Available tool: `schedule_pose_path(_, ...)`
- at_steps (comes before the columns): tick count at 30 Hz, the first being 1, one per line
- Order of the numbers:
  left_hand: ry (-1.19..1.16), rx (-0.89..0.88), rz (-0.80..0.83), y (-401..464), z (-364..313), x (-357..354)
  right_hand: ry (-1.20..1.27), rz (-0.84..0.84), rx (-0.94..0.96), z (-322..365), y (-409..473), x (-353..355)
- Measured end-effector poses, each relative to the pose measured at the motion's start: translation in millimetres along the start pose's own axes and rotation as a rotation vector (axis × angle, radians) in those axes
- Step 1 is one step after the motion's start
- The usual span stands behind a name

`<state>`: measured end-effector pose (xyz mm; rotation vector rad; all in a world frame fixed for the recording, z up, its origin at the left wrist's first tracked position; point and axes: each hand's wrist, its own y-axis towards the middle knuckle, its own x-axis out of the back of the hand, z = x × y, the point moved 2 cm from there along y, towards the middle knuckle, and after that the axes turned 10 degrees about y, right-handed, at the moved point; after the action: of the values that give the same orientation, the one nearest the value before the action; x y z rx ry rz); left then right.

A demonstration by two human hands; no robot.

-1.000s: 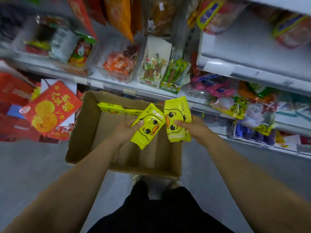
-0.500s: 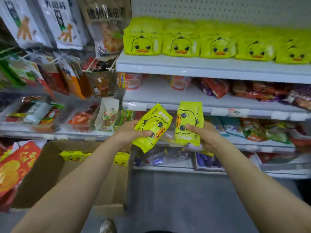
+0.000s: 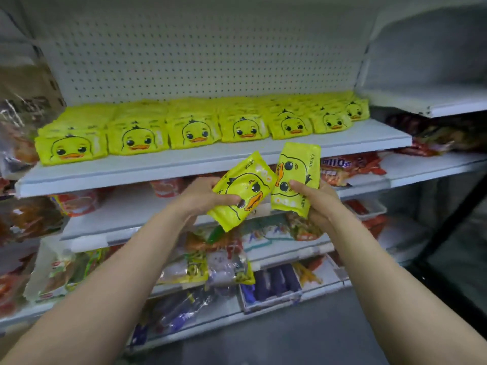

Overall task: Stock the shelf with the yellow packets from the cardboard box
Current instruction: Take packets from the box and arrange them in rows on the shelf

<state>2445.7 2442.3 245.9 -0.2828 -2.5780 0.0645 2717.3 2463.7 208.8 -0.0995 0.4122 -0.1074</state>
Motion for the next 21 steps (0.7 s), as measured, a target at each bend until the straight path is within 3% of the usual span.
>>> schedule_pose_path(12, 0.046, -0.133, 0.149, 210, -136, -90, -0.233, -0.142, 0.185, 145, 157, 135)
schedule_pose_path(21, 0.151, -0.175, 0.222, 330, -194, -142, -0.716, -0.073, 0.151, 232, 259, 222)
